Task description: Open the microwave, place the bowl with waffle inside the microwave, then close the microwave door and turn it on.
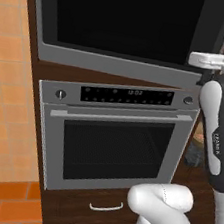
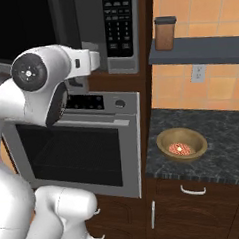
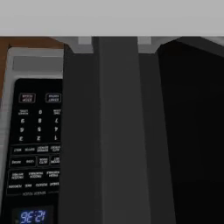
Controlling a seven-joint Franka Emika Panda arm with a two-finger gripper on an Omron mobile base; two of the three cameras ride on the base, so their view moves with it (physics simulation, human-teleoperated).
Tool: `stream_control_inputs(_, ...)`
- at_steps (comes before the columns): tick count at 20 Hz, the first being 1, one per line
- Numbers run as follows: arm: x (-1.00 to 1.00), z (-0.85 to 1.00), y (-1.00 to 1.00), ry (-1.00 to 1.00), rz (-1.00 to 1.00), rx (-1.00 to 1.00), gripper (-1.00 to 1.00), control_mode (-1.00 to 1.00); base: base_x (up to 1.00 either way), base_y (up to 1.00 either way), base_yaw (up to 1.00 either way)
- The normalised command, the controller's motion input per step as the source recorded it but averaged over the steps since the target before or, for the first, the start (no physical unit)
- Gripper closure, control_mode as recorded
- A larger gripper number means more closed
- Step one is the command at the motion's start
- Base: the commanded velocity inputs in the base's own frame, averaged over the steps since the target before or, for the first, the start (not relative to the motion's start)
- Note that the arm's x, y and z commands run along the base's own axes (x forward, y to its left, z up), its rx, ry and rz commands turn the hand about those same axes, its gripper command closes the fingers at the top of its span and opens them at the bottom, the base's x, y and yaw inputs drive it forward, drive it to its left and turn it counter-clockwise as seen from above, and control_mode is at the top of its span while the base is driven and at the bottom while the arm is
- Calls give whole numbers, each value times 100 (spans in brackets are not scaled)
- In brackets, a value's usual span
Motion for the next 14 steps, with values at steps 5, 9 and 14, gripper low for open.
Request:
stream_control_inputs(5,-100,8,48,0,-8,-2,100,-100,0,0,0)
stream_control_inputs(9,-100,22,57,0,-14,-3,-100,-100,0,0,0)
stream_control_inputs(14,-100,25,21,0,-24,-5,-100,-100,0,0,0)
